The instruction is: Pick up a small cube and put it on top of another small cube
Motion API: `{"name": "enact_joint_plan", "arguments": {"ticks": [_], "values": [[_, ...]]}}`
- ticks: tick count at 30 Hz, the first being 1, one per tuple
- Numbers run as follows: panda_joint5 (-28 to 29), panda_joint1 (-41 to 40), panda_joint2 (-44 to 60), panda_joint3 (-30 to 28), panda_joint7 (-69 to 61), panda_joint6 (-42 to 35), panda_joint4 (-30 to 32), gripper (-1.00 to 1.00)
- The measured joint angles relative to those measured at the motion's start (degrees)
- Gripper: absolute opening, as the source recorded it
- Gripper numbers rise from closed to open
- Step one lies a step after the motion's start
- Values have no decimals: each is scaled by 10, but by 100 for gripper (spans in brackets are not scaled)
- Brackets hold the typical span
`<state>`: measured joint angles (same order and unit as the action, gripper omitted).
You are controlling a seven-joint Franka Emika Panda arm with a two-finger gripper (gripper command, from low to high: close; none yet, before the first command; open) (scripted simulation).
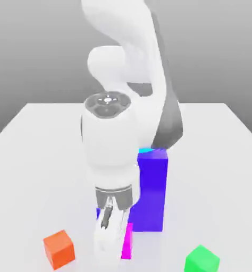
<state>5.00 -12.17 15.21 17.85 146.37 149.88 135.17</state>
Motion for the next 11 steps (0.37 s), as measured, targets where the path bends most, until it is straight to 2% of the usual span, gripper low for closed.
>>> {"name": "enact_joint_plan", "arguments": {"ticks": [3, 7, 8, 11], "values": [[31, 56, -8, 29, 33, -26, -13, -100], [88, 99, 55, 9, 78, 20, -25, -100], [97, 105, 68, 2, 85, 31, -26, 100], [97, 105, 68, 2, 85, 31, -26, 100]]}}
